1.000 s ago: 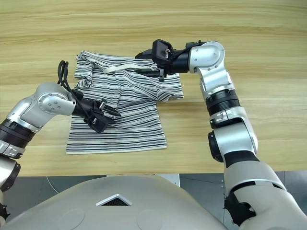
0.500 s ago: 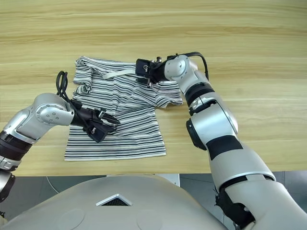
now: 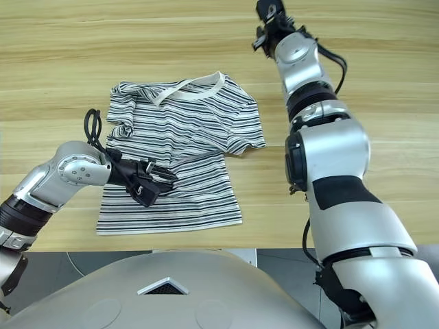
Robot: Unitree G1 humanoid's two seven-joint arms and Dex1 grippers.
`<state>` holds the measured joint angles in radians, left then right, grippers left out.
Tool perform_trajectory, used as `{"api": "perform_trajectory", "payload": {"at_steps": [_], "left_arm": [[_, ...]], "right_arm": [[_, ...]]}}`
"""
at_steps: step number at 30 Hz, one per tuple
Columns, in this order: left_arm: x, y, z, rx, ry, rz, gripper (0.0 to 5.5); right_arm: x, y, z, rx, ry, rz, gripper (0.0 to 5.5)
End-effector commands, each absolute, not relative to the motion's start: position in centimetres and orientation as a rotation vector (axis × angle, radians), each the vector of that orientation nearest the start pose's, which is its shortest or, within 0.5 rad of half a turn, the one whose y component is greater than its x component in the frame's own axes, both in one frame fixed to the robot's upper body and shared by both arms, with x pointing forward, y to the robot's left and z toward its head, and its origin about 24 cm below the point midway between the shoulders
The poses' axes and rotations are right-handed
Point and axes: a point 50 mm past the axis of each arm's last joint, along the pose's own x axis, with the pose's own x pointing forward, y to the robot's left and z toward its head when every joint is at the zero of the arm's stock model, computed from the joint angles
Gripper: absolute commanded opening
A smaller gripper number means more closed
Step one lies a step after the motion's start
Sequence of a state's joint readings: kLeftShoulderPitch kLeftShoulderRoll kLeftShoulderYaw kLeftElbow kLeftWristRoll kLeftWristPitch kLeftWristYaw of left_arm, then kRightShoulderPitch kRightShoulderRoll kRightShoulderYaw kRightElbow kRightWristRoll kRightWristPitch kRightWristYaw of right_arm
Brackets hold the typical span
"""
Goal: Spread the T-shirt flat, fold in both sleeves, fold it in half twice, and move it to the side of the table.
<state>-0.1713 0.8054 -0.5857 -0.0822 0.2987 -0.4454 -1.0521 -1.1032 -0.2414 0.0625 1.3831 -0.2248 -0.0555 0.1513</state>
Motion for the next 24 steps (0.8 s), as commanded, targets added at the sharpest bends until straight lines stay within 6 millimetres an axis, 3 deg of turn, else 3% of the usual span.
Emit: {"api": "perform_trajectory", "payload": {"at_steps": [1, 4, 7, 10, 14, 20, 24], "left_arm": [[18.7, 14.3, 2.6, 1.182, 0.149, -1.763, 1.66], [22.5, 12.3, 6.8, 1.091, -0.073, -1.57, 1.66], [25.6, 12.0, 10.7, 0.995, -0.191, -1.437, 1.66], [27.1, 12.6, 12.6, 0.942, -0.208, -1.417, 1.66], [27.7, 13.4, 13.2, 0.887, -0.187, -1.429, 1.66], [32.1, 17.5, 9.8, 0.995, 0.053, -1.243, 1.66], [33.7, 19.2, 9.0, 1.023, 0.109, -1.138, 1.66]], "right_arm": [[40.7, -12.4, 10.1, -0.585, 0.215, 0.42, 1.91], [39.3, -10.5, 8.3, -0.563, 0.202, 0.632, 1.91], [38.5, -10.9, 7.4, -0.537, 0.182, 0.713, 1.91], [37.9, -12.1, 6.8, -0.509, 0.154, 0.748, 1.91], [36.6, -12.8, 5.4, -0.488, 0.141, 0.818, 1.91], [33.6, -12.6, 2.8, -0.489, 0.129, 0.973, 1.91], [32.1, -12.2, 2.1, -0.484, 0.128, 1.031, 1.91]]}}
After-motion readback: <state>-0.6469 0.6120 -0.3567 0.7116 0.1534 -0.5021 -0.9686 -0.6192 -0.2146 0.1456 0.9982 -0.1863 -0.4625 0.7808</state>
